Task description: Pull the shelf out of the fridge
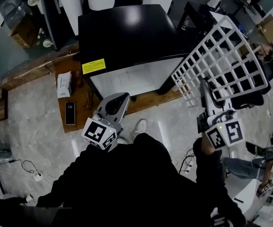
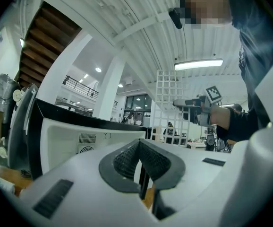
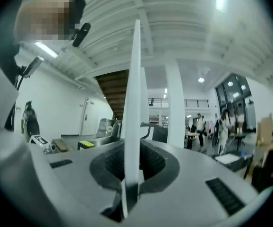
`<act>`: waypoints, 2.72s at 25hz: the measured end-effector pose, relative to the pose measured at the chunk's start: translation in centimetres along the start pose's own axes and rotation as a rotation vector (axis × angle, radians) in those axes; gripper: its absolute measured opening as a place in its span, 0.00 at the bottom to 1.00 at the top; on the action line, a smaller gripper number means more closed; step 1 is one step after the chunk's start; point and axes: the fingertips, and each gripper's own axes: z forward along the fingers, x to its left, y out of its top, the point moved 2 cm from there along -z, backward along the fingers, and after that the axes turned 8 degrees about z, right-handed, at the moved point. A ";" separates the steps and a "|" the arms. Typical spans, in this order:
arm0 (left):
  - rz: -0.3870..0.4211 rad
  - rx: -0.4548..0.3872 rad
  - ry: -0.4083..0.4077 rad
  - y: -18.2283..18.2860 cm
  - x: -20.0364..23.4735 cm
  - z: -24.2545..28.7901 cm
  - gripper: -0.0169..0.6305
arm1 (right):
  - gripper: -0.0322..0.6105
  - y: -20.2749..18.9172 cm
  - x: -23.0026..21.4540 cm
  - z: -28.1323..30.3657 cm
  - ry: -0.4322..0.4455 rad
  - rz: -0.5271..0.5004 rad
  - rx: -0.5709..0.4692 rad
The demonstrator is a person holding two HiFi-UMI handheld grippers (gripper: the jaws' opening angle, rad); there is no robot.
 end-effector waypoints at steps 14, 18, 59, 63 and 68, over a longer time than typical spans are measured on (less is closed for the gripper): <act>-0.012 0.001 0.073 -0.2 2.5 -0.6 0.04 | 0.10 3.9 7.2 14.3 0.072 -0.894 0.160; -0.023 0.003 0.118 -0.7 3.7 -1.2 0.04 | 0.10 0.9 9.6 18.4 0.162 -1.022 0.204; -0.155 0.034 0.061 -3.5 4.0 -3.1 0.04 | 0.59 -11.4 12.3 20.0 0.862 -1.017 1.047; -0.120 0.031 0.053 -2.6 3.0 -3.2 0.04 | 0.58 -8.1 11.9 18.4 0.744 -0.880 0.811; -0.078 0.024 0.028 -1.8 1.8 -3.3 0.04 | 0.16 -3.3 11.8 14.5 0.631 -0.544 0.429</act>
